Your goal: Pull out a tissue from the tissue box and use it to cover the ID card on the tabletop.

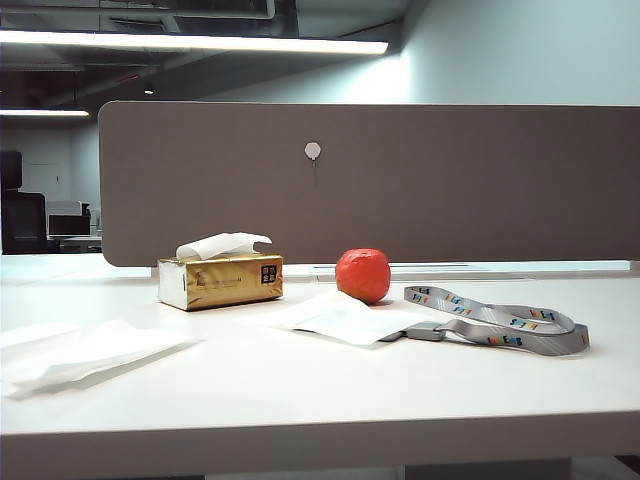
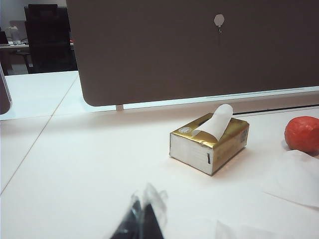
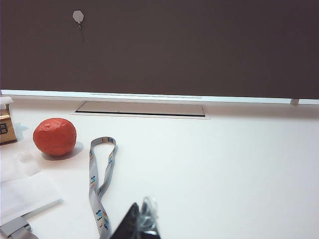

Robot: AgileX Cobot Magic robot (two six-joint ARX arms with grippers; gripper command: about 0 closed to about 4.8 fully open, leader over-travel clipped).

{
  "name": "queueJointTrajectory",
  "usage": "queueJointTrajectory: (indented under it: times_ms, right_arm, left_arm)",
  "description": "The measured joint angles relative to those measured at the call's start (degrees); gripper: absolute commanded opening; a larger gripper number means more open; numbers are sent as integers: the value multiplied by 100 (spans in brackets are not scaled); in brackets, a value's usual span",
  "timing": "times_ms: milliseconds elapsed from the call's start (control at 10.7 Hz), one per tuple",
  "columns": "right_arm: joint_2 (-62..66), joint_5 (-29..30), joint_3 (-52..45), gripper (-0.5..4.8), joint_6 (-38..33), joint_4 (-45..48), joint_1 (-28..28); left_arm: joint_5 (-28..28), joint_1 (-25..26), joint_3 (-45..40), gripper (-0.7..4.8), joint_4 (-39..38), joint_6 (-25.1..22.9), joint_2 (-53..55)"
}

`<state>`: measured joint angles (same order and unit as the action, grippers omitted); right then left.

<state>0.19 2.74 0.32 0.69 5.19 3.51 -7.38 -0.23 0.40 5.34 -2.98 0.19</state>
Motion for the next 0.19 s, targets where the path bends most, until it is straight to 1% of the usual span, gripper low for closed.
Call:
queueJointTrajectory:
  times_ms: [187]
  right_arm:
    - [0,2,0,-5,0,0,0]
  left_arm:
    - [0,0,0,-6,0,0,0]
